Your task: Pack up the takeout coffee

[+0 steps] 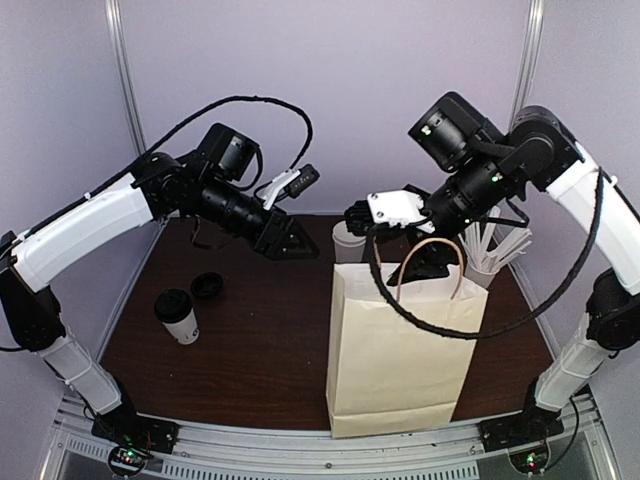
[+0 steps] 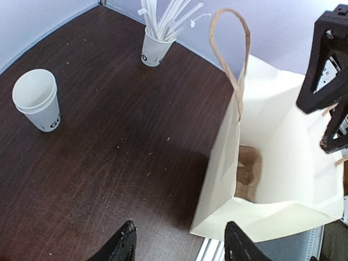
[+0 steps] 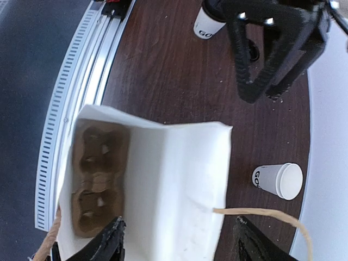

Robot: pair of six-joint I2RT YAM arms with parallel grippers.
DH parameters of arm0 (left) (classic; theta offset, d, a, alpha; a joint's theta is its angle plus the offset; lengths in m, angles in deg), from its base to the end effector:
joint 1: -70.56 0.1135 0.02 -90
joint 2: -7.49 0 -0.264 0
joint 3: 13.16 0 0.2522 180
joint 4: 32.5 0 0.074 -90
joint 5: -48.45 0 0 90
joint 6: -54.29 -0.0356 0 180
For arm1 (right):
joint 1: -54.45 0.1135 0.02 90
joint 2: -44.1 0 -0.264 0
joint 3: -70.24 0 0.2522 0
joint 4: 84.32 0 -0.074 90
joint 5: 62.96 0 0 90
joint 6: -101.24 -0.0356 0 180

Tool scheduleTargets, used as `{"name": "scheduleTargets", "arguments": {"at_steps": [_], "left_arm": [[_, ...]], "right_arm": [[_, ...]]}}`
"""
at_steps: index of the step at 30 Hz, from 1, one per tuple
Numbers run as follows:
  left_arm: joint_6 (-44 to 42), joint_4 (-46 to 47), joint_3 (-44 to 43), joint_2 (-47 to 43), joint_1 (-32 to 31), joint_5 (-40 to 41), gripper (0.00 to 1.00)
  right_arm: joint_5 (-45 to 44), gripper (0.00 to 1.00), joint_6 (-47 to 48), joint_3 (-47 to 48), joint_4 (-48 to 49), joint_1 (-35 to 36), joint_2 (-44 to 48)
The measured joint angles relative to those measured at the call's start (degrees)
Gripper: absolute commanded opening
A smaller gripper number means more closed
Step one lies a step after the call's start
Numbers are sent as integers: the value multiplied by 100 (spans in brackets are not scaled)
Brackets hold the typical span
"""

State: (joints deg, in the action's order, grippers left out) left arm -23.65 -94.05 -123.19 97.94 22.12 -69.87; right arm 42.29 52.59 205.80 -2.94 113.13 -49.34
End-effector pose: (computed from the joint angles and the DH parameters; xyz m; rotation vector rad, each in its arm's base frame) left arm 0.2116 -0.2641 0.3916 1.0218 2.2314 -1.0789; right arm 0.1390 0.2464 0.4558 -2.0330 1.5700 0.4560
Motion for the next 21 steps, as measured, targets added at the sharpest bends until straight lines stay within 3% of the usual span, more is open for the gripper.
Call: {"name": "scheduleTargets", "arguments": {"at_steps": [7,16,21], "left_arm": [[-127,457,-114,304,-35,-109,56],[-162,706,-109,315,-116,-431,57],[-284,999,-103,306,-715,-623,58]], "right_arm": [[328,69,-122,-37,256,-188,494],[385,68,-125,-372,378,-214,308],[354,68,-127,-372,398,-251,315]]}}
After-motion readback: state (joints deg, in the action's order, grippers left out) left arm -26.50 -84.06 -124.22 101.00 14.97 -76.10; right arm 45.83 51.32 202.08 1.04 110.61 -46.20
